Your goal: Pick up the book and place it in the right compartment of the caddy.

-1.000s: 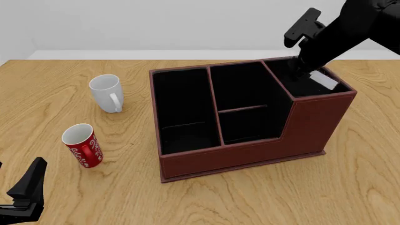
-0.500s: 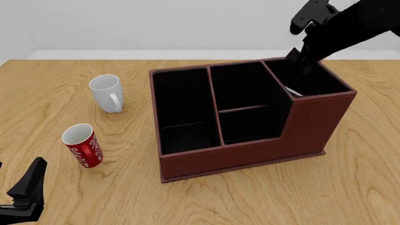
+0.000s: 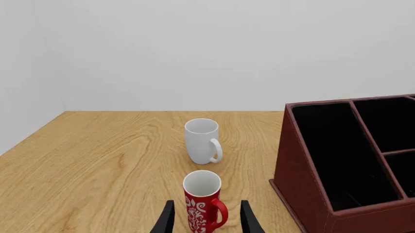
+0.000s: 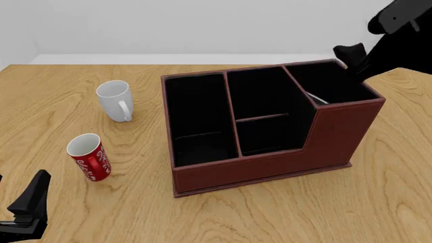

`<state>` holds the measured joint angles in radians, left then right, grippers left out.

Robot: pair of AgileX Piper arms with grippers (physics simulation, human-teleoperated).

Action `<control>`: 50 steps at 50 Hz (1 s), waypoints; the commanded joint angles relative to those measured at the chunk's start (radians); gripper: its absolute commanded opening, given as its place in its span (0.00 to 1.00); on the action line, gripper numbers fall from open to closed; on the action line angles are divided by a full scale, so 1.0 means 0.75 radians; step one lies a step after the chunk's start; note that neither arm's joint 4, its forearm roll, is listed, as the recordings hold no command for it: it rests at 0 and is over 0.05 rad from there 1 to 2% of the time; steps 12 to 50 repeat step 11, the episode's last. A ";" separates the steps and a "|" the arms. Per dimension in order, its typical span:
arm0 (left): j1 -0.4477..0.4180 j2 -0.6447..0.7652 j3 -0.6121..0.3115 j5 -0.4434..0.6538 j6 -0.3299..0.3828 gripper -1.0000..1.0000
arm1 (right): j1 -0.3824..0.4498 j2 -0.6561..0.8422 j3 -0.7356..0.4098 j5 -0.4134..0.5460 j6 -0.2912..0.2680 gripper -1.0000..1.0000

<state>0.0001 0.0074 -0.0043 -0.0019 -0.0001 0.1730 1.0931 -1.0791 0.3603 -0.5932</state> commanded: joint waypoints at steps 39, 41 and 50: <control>0.000 0.000 0.000 0.000 0.000 1.00 | -0.016 -0.578 0.487 -0.420 0.542 1.00; 0.000 0.000 0.000 0.000 0.000 1.00 | -0.016 -0.578 0.487 -0.420 0.542 1.00; 0.000 0.000 0.000 0.000 0.000 1.00 | -0.016 -0.578 0.487 -0.420 0.542 1.00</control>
